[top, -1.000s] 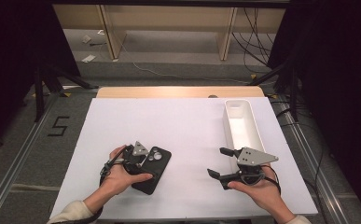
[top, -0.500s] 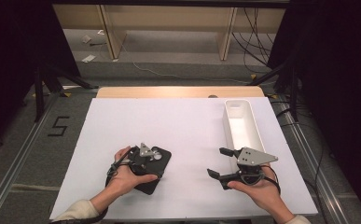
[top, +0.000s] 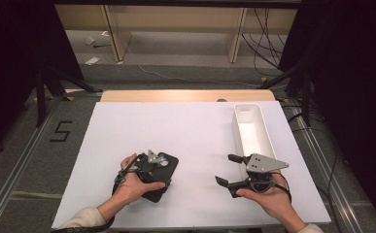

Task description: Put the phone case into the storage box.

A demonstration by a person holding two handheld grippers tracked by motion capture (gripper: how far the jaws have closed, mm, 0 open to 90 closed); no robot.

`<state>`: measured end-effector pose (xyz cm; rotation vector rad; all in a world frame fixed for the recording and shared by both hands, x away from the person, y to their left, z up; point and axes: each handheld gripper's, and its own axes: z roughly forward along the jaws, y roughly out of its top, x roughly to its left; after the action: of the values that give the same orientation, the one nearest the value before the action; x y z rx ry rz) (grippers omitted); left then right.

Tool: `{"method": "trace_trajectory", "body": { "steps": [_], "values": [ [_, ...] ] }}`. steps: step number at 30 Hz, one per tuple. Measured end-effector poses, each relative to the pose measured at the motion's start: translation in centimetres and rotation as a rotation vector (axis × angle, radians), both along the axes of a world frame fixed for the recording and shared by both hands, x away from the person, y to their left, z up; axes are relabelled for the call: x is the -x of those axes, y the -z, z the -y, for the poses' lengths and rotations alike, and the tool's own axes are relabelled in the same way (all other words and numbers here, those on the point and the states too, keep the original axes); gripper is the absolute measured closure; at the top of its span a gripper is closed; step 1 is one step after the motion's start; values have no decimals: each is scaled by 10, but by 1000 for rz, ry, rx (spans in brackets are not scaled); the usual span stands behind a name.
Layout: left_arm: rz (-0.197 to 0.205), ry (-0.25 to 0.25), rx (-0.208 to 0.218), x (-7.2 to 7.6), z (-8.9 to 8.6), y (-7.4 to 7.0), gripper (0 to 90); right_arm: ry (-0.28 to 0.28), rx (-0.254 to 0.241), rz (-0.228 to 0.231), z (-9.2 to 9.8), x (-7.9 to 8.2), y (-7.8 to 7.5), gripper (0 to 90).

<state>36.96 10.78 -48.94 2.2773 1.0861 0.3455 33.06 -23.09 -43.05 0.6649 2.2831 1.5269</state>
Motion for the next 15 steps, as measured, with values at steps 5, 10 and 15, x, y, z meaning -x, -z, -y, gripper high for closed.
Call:
{"method": "trace_trajectory", "body": {
  "steps": [5, 10, 15],
  "values": [
    [-21, -6, -3, 0, 0, 1, 0, -3, 0, -4, 0, 0, 0, 160],
    [-36, -20, -7, 0, 2, 3, 0, -2, 1, -3, -1, 0, 1, 160],
    [-45, -42, -9, 0, 3, 2, 0, -6, 1, -7, -1, 0, 1, 160]
  ]
}}
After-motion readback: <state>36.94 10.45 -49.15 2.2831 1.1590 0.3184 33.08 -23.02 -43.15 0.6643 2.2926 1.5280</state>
